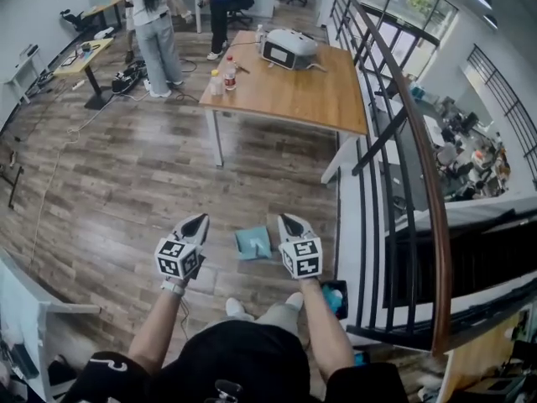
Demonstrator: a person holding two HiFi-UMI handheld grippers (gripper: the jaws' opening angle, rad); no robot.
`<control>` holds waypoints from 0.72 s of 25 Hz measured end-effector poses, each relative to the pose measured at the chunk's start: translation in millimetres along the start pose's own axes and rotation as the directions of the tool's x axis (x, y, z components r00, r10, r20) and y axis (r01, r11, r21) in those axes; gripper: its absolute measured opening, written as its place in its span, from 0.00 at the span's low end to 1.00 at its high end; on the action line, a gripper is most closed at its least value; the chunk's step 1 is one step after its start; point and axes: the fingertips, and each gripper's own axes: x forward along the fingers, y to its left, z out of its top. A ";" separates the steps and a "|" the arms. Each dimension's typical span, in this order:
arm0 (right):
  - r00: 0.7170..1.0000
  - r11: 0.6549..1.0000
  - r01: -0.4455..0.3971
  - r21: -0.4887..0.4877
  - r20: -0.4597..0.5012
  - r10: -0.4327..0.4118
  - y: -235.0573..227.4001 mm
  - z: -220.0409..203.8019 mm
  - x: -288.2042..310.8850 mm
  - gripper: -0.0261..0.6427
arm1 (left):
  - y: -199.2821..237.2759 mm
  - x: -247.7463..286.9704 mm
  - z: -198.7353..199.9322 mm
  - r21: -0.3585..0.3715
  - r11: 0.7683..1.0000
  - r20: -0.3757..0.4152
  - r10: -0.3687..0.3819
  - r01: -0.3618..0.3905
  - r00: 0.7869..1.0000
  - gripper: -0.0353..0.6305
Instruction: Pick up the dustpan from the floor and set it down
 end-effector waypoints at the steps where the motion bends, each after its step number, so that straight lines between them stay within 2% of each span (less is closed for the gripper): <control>1: 1.000 1.000 -0.004 0.003 0.004 0.004 0.9 5.1 -7.1 0.03 | 0.5 -2.9 4.5 0.010 1.000 0.005 -0.001 0.001 1.000 0.05; 10: 0.999 1.000 0.012 -0.016 0.053 -0.011 -5.9 37.5 -40.7 0.03 | -14.1 -14.1 37.1 0.042 0.999 0.058 -0.030 0.027 0.998 0.05; 18: 0.999 0.999 0.018 -0.030 0.043 -0.016 -5.9 42.1 -40.6 0.03 | -27.7 -8.6 41.3 0.057 0.996 0.044 -0.065 0.062 0.997 0.05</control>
